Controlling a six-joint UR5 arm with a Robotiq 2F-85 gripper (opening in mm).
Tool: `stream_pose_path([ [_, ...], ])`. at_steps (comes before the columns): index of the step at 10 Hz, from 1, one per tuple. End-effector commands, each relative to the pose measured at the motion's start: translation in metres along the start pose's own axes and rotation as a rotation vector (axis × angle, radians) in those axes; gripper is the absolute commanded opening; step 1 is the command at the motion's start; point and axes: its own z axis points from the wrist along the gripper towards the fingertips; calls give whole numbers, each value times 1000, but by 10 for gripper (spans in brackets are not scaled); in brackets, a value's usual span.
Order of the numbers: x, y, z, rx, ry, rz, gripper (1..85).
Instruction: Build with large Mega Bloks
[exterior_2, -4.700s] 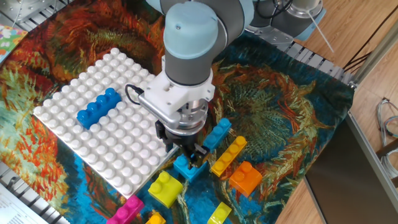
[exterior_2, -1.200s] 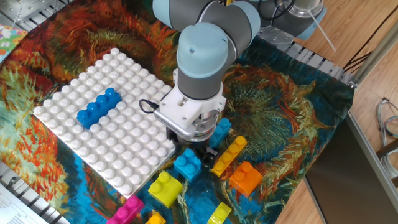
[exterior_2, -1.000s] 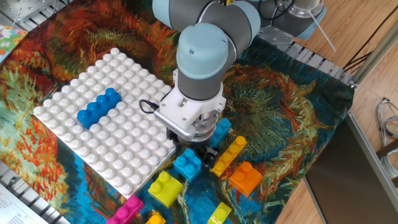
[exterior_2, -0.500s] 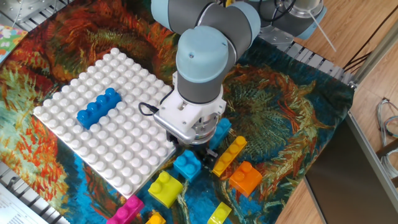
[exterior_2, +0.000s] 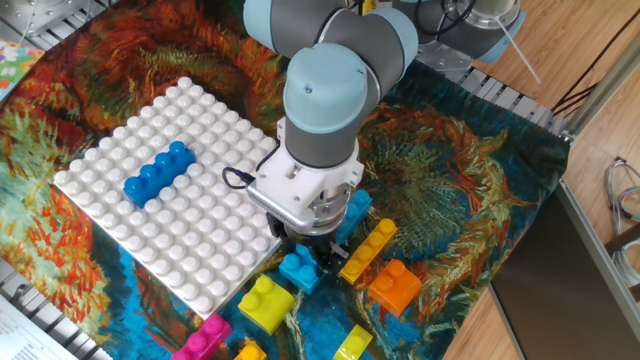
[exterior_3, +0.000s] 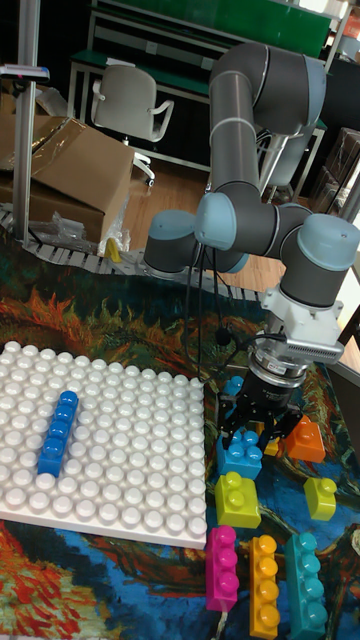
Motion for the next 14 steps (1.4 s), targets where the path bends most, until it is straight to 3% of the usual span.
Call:
stream_pose_path([
  [1,2,7,-13,-42,1,27,13],
  [5,6,2,-37,-25,3,-21,13],
  [6,1,1,-37,-22,-18,-42,13],
  [7,-1,6,-37,-42,-27,-31,13],
  [10,-3,0,-37,-20,-30,49,13],
  [12,0,0,-37,-20,-21,57,13],
  [14,16,-15,-62,-22,22,46,13],
])
